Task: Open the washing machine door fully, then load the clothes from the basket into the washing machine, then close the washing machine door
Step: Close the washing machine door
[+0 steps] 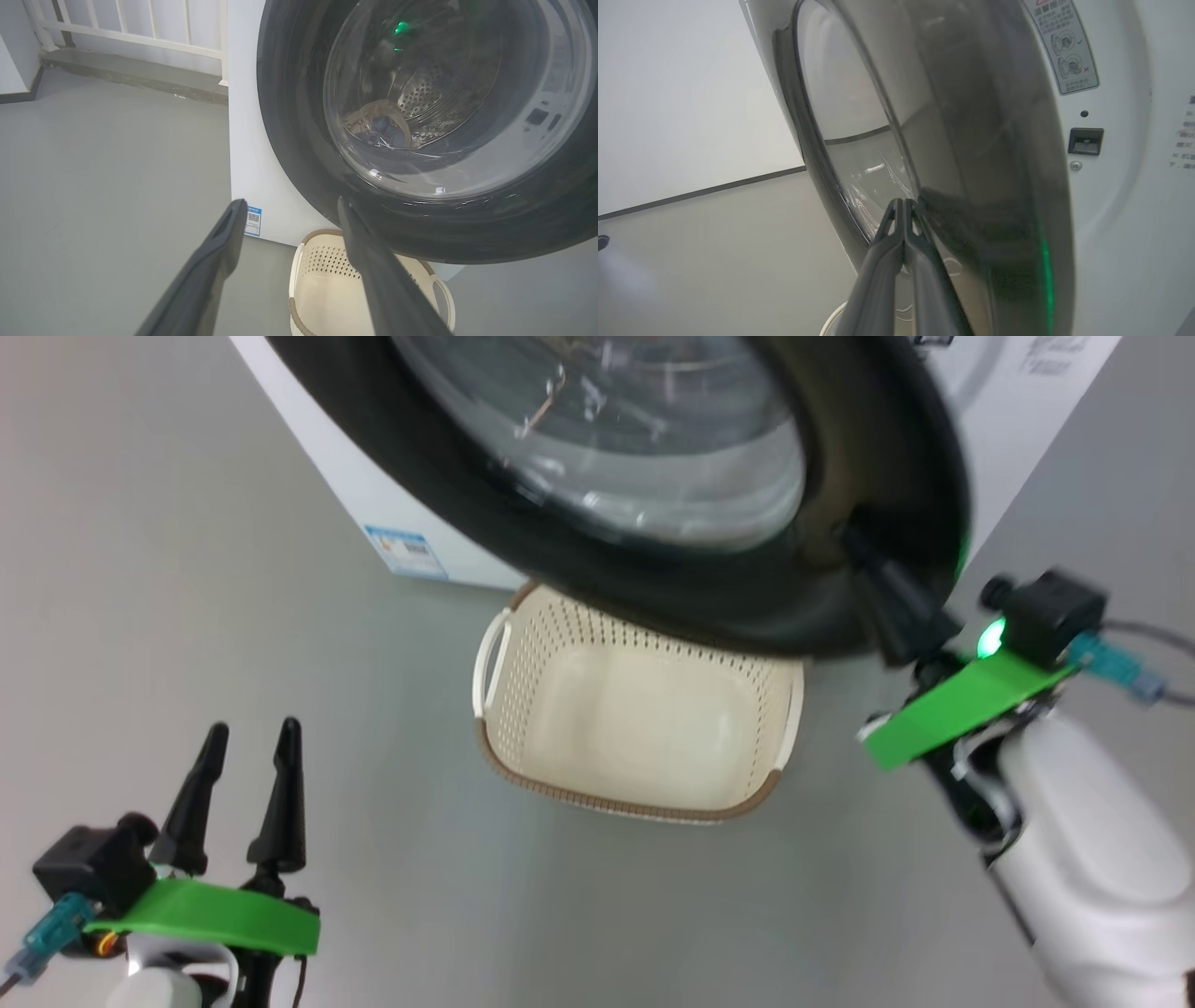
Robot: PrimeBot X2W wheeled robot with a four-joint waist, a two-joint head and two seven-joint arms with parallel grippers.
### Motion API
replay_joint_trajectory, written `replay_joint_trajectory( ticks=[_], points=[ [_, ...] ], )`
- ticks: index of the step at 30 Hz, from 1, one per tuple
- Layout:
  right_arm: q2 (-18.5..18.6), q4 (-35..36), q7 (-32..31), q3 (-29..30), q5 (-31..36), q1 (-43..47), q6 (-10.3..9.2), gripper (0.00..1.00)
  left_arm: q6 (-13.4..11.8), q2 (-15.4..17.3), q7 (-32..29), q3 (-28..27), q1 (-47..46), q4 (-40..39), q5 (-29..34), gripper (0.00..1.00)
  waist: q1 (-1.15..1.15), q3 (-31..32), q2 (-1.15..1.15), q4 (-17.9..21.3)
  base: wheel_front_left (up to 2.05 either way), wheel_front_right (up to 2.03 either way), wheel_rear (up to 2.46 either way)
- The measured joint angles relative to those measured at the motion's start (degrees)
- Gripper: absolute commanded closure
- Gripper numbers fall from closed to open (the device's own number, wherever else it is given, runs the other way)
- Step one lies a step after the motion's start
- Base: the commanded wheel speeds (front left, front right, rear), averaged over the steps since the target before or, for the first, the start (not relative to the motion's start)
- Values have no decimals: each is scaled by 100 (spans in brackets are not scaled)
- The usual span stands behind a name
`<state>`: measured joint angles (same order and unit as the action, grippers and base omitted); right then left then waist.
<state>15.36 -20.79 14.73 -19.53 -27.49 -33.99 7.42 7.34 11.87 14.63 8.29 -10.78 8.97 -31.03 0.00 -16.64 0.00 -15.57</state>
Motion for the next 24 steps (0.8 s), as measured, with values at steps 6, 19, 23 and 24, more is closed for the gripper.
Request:
replay_joint_trajectory(
  ticks=[6, 19, 23, 24],
  points=[
    [289, -166, 0, 237, 108, -588, 4, 100, 0, -2, 0, 63, -226, -45, -16, 0, 0, -397, 0, -90, 0, 0, 0],
    [573, -680, 1, 592, 336, -1942, 44, 100, 0, -73, 0, 12, -477, -100, -114, 0, 0, -1135, 0, -290, 0, 0, 0],
    [538, -886, 1, 591, 382, -2110, 83, 100, 0, -74, 0, -12, -488, -101, -114, 0, 0, -1189, 0, -307, 0, 0, 0],
    [523, -923, 0, 591, 382, -2121, 83, 100, 0, -74, 0, -16, -500, -100, -114, 0, 0, -1179, 0, -302, 0, 0, 0]
  ],
)
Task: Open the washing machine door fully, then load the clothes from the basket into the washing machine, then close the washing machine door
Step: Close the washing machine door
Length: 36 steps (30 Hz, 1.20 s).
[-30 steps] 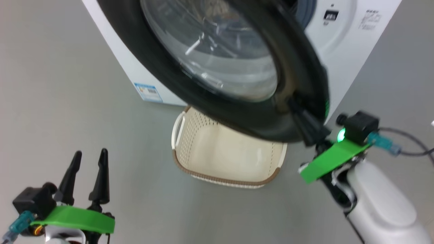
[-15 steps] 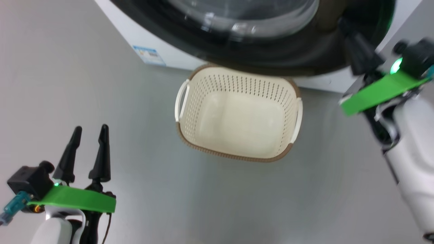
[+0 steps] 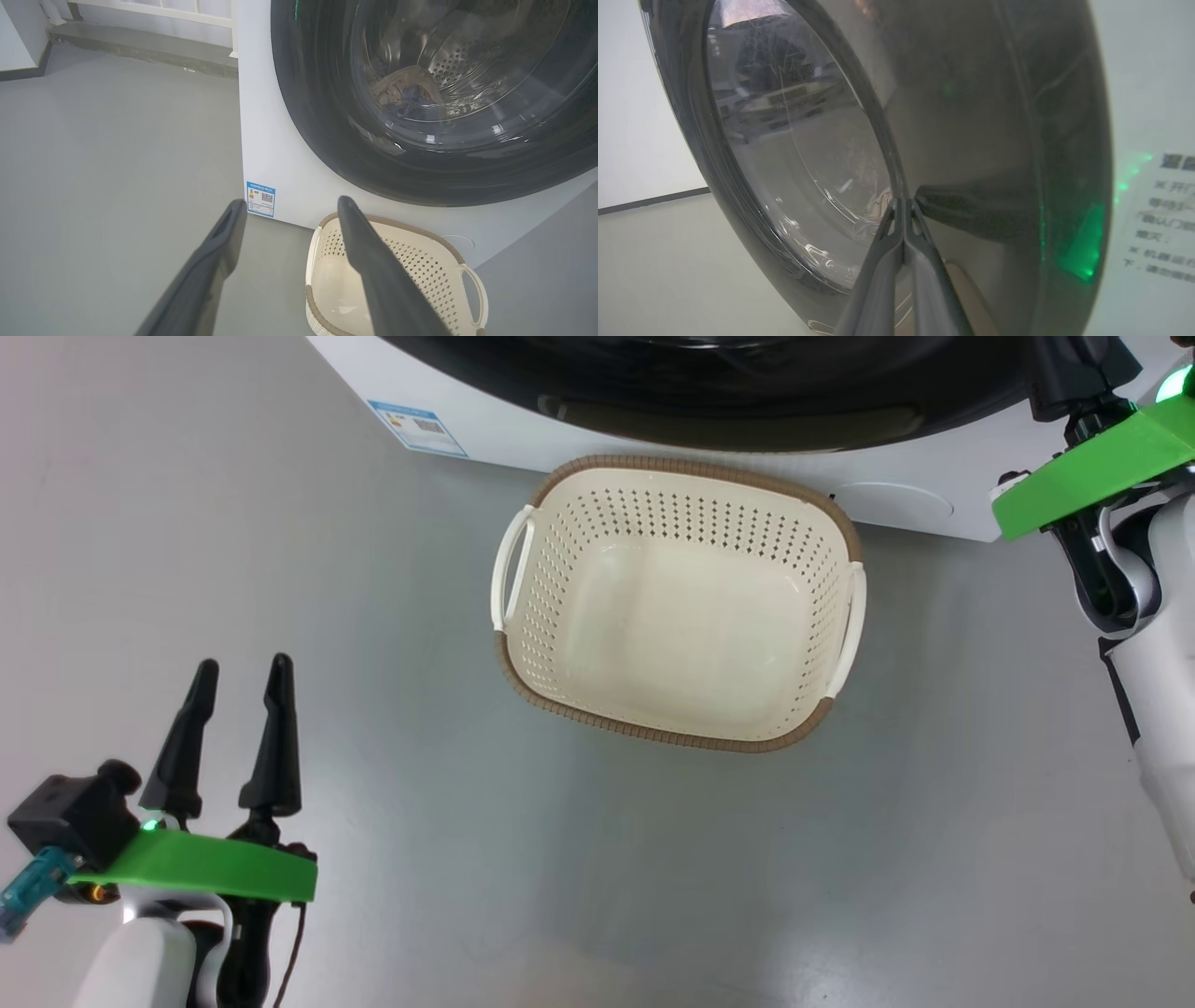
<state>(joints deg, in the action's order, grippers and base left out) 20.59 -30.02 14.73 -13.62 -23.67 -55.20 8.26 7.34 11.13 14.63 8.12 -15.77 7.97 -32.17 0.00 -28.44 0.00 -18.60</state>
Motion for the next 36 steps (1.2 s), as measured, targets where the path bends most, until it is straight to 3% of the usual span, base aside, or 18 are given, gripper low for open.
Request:
replay_joint_trajectory(
  ticks=[12, 13, 14, 15, 16, 36],
  points=[
    [-62, -76, 0, 27, -24, 132, -27, 100, 0, -4, 0, 33, -43, 43, 1, 0, 0, 259, 0, 139, 0, 0, 0],
    [-56, -65, 0, 29, -55, 176, -36, 87, 0, -1, 0, 47, -43, 54, 2, 0, 0, 293, 0, 156, 0, 0, 0],
    [-45, -43, 0, 29, -86, 236, -37, 57, 0, 0, 0, 65, -43, 70, 2, 0, 0, 329, 0, 172, 0, 0, 0],
    [-32, -25, 1, 30, -120, 296, -40, 9, 0, 0, 0, 77, -43, 87, 2, 0, 0, 369, 0, 188, 0, 0, 0],
    [-20, -2, 1, 27, -131, 367, -45, 0, 0, 1, 0, 81, -43, 101, 2, 0, 0, 410, 0, 205, 0, 0, 0],
    [-433, 935, 0, -64, -219, 2175, -64, 0, 0, 104, 0, 62, 411, 234, 27, 0, 0, 1477, 0, 1027, 0, 0, 0]
  ],
)
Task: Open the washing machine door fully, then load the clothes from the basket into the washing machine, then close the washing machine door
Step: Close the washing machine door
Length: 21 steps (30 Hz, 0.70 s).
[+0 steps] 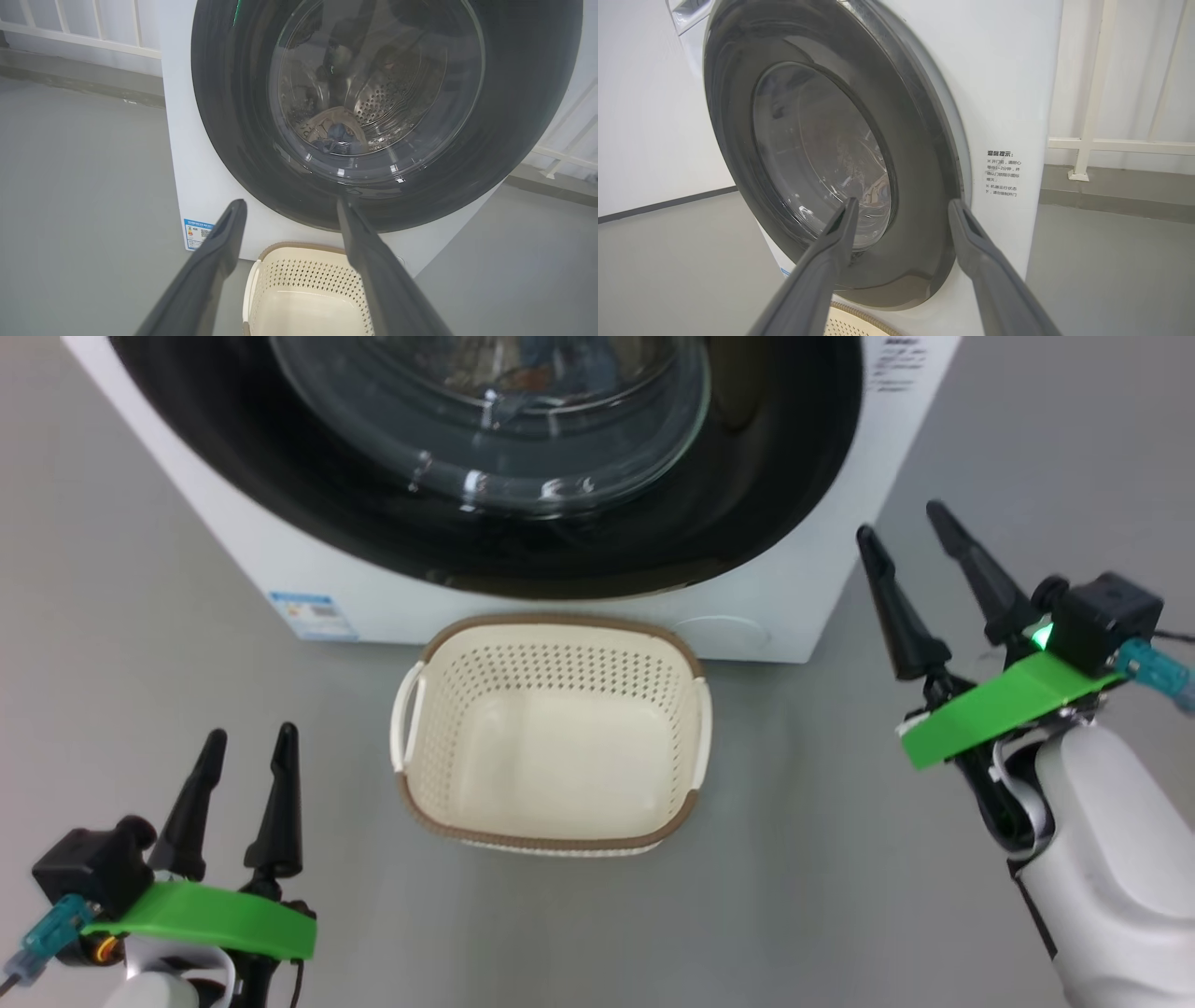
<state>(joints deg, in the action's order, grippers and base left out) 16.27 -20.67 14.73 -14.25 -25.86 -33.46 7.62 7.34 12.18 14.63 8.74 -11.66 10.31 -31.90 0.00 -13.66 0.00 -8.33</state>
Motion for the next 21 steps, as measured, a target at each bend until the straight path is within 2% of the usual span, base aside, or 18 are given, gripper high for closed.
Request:
replay_joint_trajectory(
  ticks=[10, 21],
  points=[
    [-99, 333, 0, 221, 1, 899, -1, 0, 0, -49, 0, -220, 359, -67, 154, 0, 0, 556, 0, 567, 0, 0, 0],
    [-212, 765, 0, 530, 69, 1684, -1, 0, 0, -115, 0, -354, 632, -338, 192, 0, 0, 873, 0, 878, 0, 0, 0]
  ],
)
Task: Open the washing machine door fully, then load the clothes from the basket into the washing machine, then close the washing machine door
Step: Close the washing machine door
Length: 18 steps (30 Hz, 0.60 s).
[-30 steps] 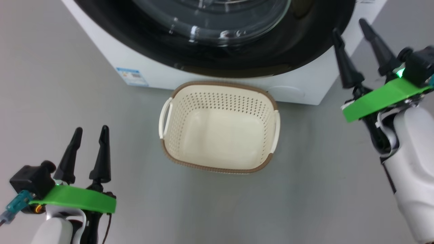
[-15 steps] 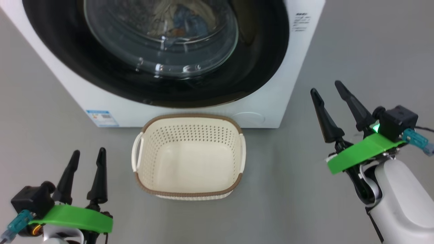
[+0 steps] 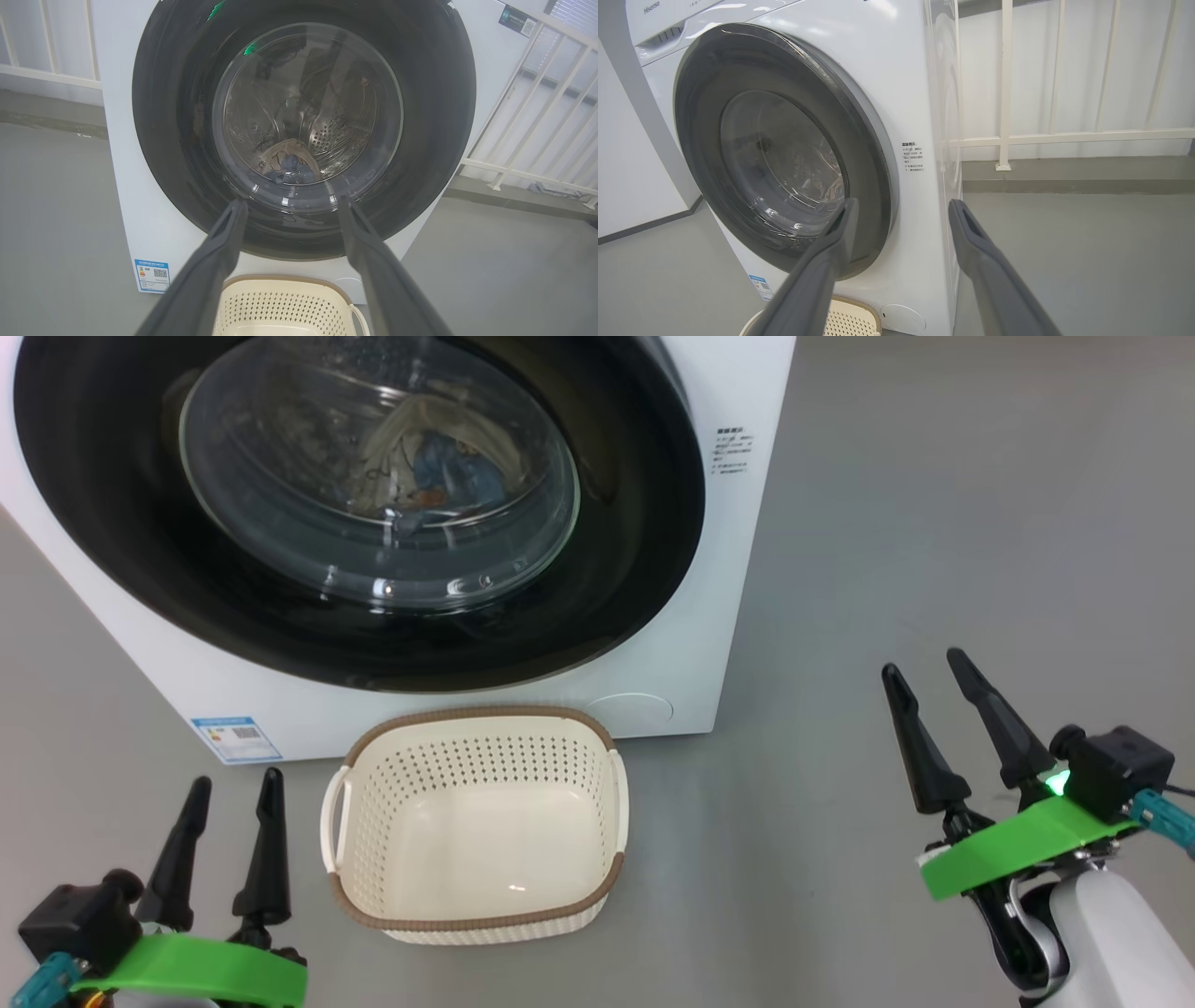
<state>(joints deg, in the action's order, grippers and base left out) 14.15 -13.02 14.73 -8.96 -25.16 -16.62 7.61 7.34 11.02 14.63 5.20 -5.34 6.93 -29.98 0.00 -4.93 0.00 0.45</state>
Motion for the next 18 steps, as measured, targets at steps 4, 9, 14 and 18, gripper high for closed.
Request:
replay_joint_trajectory(
  ticks=[4, 9, 14, 18],
  points=[
    [-73, 71, 0, 116, 42, 242, 0, 0, 0, -16, 0, 11, 84, -58, -11, 0, 0, 78, 0, 45, 0, 0, 0],
    [-151, 68, 0, 280, 42, 491, 0, 0, 0, -15, 0, 40, 104, -166, -53, 0, 0, 150, 0, 54, 0, 0, 0],
    [-165, 56, 0, 389, 56, 515, -1, 0, 0, -8, 0, 64, 216, -183, -60, 0, 0, 179, 0, 42, 0, 0, 0],
    [-186, 14, 0, 434, 58, 516, -1, 0, 0, -7, 0, 82, 216, -183, -60, 0, 0, 167, 0, 17, 0, 0, 0]
  ],
)
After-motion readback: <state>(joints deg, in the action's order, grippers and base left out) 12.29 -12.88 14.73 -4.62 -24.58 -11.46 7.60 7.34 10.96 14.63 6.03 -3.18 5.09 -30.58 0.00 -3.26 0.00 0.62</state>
